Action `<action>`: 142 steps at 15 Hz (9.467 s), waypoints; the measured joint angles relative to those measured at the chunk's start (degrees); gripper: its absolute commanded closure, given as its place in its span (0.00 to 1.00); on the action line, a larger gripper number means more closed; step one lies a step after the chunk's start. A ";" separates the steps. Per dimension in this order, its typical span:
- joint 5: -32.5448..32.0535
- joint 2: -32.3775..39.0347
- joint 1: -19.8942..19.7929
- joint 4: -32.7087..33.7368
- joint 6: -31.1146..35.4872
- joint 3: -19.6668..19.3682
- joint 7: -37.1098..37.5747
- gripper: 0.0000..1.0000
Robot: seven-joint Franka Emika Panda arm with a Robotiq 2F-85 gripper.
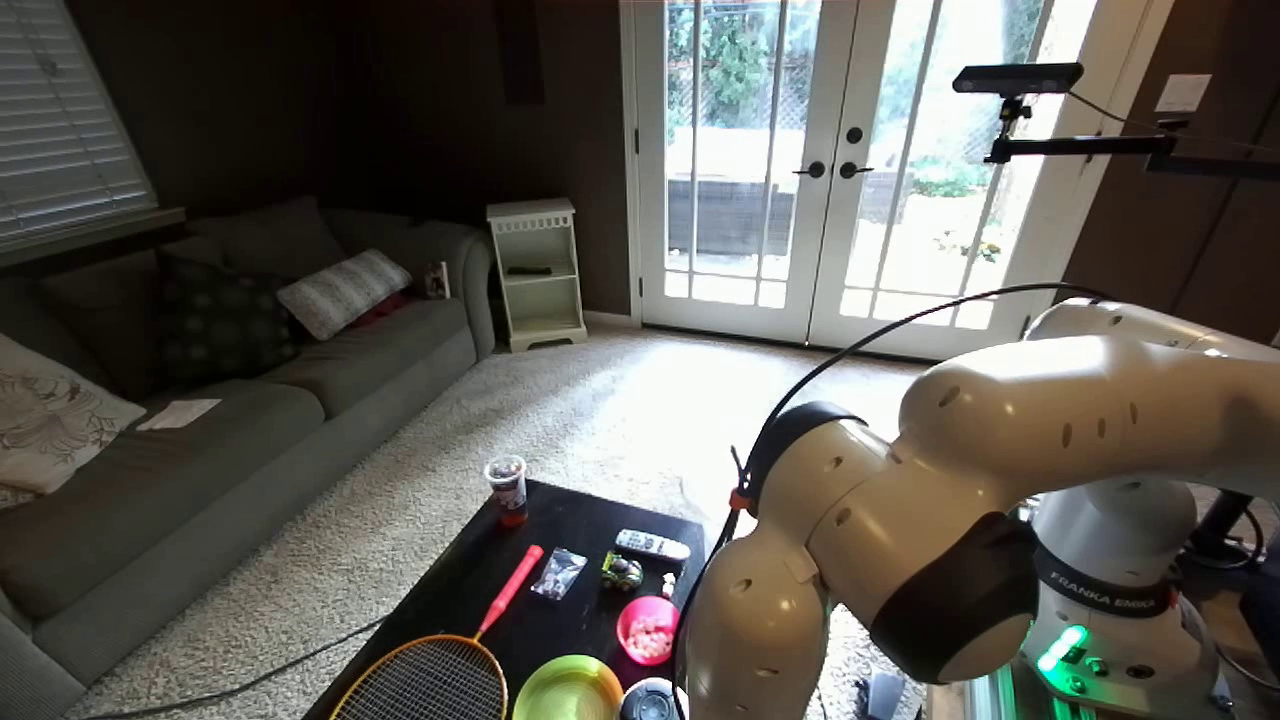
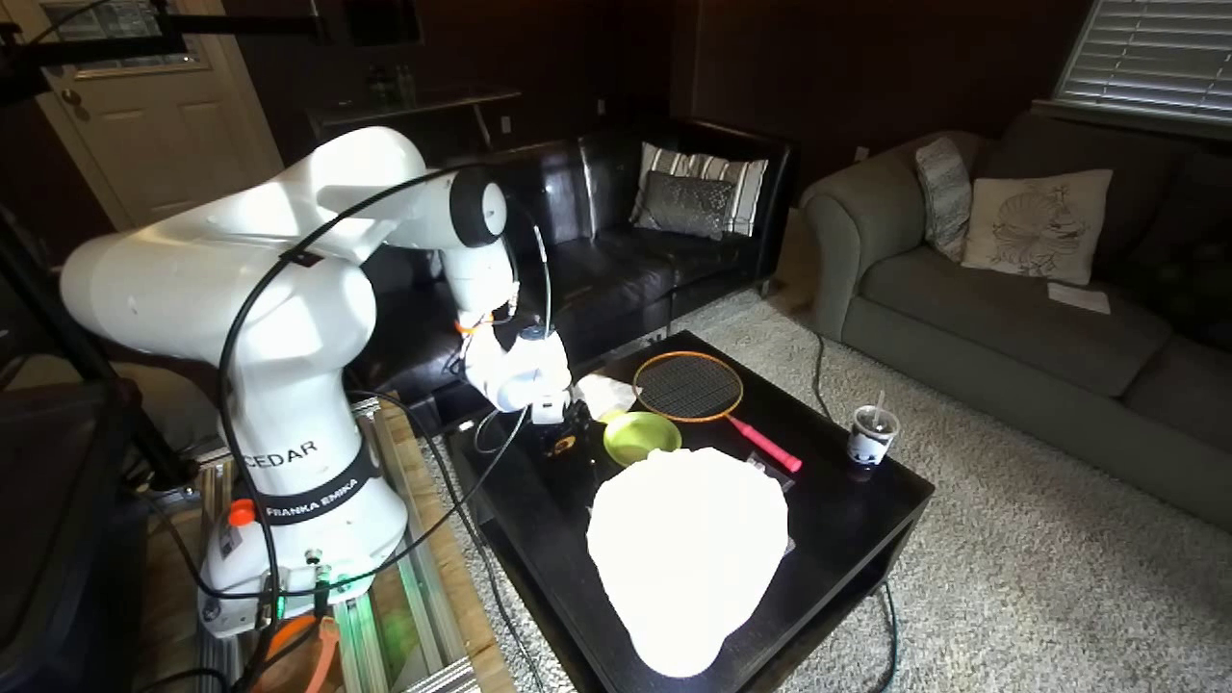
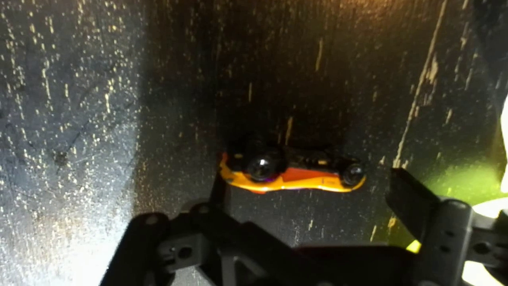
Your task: Slightly shift the orange object to the right
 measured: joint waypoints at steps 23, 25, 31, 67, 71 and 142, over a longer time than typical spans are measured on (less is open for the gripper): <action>-0.01 -0.51 -1.92 0.44 -3.34 0.74 1.06 0.00; -0.13 -0.53 -2.31 0.54 -4.32 0.99 1.06 0.00; -0.25 -0.54 -3.46 0.85 -5.20 1.71 1.22 0.00; -18.22 -1.23 14.05 2.13 -27.20 -10.93 25.26 0.42; -22.11 -0.59 14.98 3.42 -30.08 -11.62 30.41 0.42; -52.27 -4.51 -3.90 7.62 -39.00 -3.35 56.08 0.00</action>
